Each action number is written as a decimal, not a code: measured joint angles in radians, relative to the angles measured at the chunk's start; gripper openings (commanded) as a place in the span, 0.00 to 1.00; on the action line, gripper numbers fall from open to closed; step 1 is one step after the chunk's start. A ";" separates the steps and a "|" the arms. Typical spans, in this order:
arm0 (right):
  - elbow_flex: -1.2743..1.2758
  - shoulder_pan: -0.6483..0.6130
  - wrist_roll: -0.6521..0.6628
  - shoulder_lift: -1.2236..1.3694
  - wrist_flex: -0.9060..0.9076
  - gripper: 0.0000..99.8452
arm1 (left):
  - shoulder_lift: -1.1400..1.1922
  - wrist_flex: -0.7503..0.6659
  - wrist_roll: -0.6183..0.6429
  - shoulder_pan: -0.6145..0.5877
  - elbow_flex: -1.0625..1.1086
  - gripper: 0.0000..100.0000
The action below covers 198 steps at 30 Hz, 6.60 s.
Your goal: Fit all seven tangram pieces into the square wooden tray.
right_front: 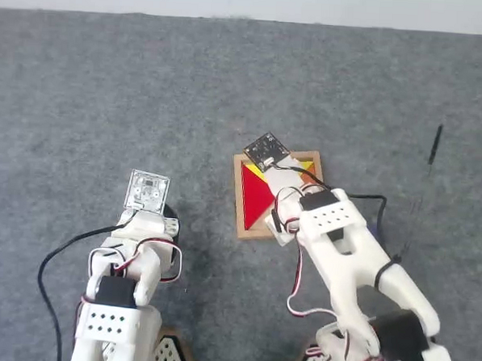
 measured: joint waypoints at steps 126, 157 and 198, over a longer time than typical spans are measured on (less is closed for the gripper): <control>-0.256 -0.124 -0.098 0.261 -0.068 0.05 | 0.000 0.000 0.000 0.000 0.000 0.02; -0.476 -0.089 -0.133 0.362 -0.055 0.05 | 0.000 0.000 0.000 0.000 0.000 0.02; -0.021 -0.052 -0.112 -0.006 -0.052 0.05 | 0.000 0.000 0.000 0.000 0.000 0.02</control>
